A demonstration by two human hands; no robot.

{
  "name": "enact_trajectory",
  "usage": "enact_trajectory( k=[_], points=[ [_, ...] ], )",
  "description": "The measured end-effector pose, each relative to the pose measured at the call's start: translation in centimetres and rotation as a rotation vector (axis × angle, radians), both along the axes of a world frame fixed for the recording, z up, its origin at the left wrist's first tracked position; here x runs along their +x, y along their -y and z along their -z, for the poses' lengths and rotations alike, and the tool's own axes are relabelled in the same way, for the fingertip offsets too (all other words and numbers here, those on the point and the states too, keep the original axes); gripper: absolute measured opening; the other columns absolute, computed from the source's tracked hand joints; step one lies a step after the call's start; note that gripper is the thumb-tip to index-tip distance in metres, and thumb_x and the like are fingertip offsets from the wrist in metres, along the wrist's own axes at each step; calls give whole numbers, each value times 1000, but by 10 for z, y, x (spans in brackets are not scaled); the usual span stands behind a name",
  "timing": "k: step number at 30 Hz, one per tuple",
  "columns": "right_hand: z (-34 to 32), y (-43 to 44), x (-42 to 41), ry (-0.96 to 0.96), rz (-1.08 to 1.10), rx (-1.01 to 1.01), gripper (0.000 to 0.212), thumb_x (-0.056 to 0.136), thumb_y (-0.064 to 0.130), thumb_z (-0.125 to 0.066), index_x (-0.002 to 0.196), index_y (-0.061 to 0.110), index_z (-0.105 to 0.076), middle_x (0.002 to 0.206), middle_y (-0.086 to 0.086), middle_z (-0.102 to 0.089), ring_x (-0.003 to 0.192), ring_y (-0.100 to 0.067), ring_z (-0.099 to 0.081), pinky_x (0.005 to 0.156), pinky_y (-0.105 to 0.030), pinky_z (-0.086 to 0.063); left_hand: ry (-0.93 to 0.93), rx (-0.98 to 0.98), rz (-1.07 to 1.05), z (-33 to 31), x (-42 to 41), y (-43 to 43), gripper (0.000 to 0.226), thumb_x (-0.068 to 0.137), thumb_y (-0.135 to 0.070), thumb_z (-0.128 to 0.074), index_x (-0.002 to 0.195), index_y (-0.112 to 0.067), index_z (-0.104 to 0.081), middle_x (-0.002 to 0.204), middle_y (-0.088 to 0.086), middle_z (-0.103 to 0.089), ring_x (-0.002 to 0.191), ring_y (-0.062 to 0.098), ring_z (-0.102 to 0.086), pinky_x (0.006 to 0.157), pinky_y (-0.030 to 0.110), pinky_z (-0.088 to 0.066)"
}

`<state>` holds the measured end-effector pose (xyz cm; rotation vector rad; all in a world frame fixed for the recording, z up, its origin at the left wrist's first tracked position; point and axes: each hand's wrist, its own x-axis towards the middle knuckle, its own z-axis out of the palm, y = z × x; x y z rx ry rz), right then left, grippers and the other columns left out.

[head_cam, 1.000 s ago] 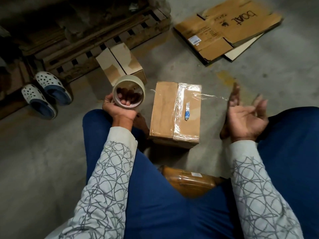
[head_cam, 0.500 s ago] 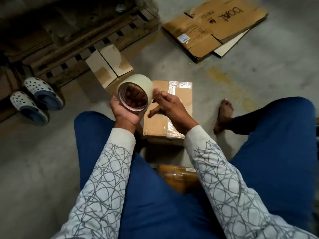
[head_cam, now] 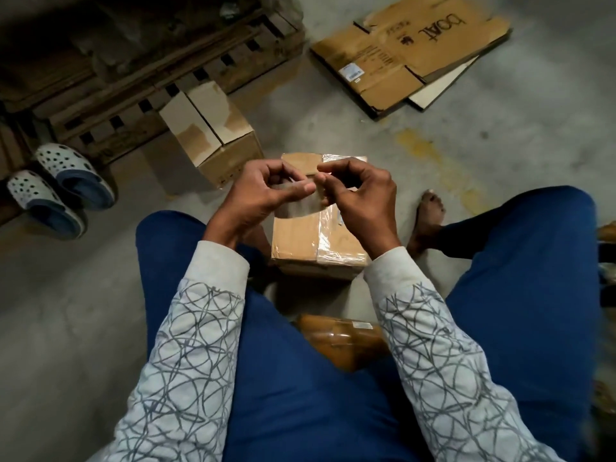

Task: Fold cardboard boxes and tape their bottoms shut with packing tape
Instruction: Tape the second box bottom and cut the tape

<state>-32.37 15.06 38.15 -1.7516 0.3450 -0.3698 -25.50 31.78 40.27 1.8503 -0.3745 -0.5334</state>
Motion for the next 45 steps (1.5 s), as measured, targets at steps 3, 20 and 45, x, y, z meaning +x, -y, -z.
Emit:
enact_trajectory(
  k=[3, 20, 45],
  points=[
    [2, 7, 1, 55, 77, -137, 13, 87, 15, -77, 99, 12, -80, 89, -1, -77, 72, -1, -71, 62, -8, -51, 135, 63, -109, 1, -4, 5, 8, 87, -10, -73, 92, -15, -70, 96, -1, -70, 94, 8, -66, 84, 24, -55],
    [-2, 30, 2, 85, 64, 534, 14, 88, 22, -70, 94, 9, -70, 92, -16, -74, 92, -25, -70, 90, -31, -55, -159, -715, -371, 4, -13, 0, 19, 95, 12, -48, 92, -6, -54, 92, -1, -67, 88, 8, -62, 71, 16, -52],
    [-43, -12, -5, 235, -279, 1368, 51, 108, 49, -21, 100, 7, -49, 72, -10, -41, 73, -30, -48, 104, -54, -43, -790, -1553, -537, -5, -2, 15, 64, 96, -40, -34, 132, 9, -54, 119, 35, -56, 93, 54, -65, 94, 59, -48]
  ],
)
